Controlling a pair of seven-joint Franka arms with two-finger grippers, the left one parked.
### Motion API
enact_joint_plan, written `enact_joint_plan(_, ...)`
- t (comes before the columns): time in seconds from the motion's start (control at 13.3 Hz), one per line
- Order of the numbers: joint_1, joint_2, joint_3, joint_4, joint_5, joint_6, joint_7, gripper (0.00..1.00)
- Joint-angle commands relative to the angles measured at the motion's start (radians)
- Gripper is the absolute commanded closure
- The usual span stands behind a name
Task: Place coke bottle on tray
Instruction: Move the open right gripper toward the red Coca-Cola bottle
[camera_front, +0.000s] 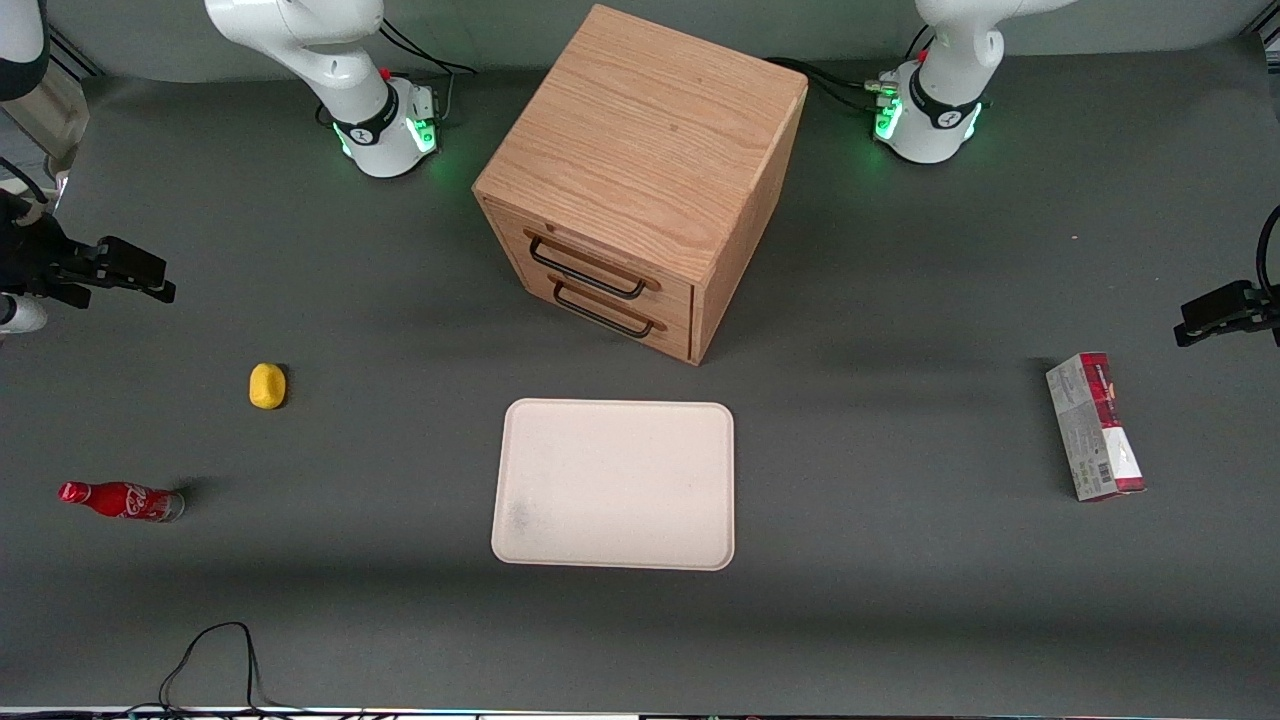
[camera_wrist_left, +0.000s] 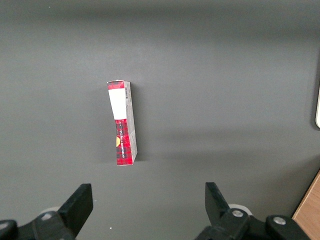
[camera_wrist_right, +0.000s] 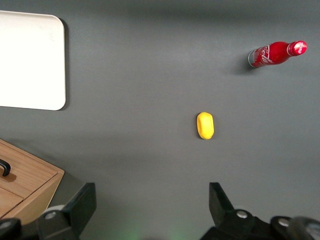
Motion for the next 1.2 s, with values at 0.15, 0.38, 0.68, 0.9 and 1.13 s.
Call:
enact_joint_plan(0.15,0.01,-0.016,-0.008,-0.007,0.004,-0.009,0.018,0.0)
enact_joint_plan(0.38,0.01,-0.016,-0.008,-0.007,0.004,-0.009,0.017,0.0)
enact_joint_plan(0.68,0.002,-0.014,-0.009,-0.014,0.005,-0.014,0.018,0.0)
enact_joint_plan(0.9,0.002,-0.012,-0.019,-0.014,0.008,-0.014,0.02,0.0)
enact_joint_plan(1.13,-0.01,0.01,-0.034,0.019,0.002,-0.012,0.0,0.0)
